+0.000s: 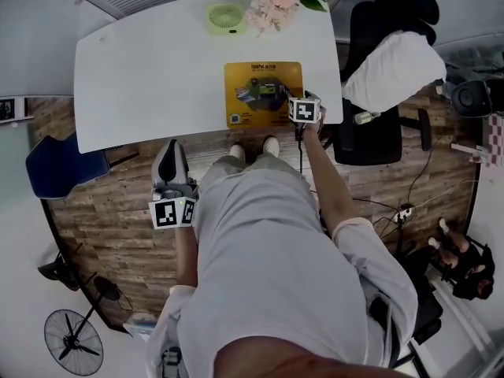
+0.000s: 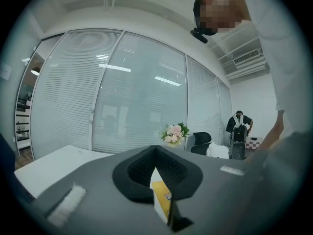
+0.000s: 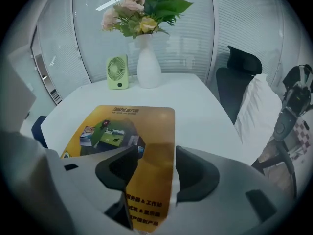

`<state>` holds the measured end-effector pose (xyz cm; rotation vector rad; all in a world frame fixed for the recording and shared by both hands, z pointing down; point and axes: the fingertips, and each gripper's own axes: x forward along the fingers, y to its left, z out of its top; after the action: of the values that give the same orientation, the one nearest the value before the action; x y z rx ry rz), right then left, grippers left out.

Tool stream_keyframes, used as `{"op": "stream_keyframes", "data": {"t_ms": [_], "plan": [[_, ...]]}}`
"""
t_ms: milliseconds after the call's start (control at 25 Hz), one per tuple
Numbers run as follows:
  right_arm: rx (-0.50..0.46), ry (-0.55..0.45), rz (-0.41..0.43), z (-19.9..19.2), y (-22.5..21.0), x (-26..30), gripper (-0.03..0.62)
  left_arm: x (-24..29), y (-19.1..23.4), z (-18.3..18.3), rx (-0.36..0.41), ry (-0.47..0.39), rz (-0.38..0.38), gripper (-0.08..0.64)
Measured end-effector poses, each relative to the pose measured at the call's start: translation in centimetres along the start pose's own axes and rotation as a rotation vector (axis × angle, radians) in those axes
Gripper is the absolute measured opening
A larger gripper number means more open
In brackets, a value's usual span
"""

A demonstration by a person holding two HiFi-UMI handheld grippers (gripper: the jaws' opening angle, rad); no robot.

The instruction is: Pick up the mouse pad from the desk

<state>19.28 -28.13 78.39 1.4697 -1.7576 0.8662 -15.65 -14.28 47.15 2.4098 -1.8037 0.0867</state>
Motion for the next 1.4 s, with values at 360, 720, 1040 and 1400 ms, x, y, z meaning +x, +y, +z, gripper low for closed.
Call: {"op": "stream_keyframes", "data": {"t_ms": [360, 720, 1040, 1400], "plan": [[0.071, 0.017, -0.008, -0.5, -0.8, 1.7, 0.227, -0.5, 0.7, 0.2, 0.0, 0.005, 0.026, -0.006], [0.078, 0.01, 0.003, -0.6, -0.6, 1.5, 0.195, -0.9, 1.3, -0.2, -0.012, 0.009, 0.024, -0.006], [0.099, 0.017, 0.079, -0.6, 1.0, 1.6, 0.043, -1.1, 1.0, 0.0, -0.002, 0.004, 0.014, -0.006], [0.132, -0.064, 0.205, 0.3, 1.5, -0.2, 0.038, -1.7, 1.4, 0.1, -0.005, -0.014, 0.034, -0.006]]}}
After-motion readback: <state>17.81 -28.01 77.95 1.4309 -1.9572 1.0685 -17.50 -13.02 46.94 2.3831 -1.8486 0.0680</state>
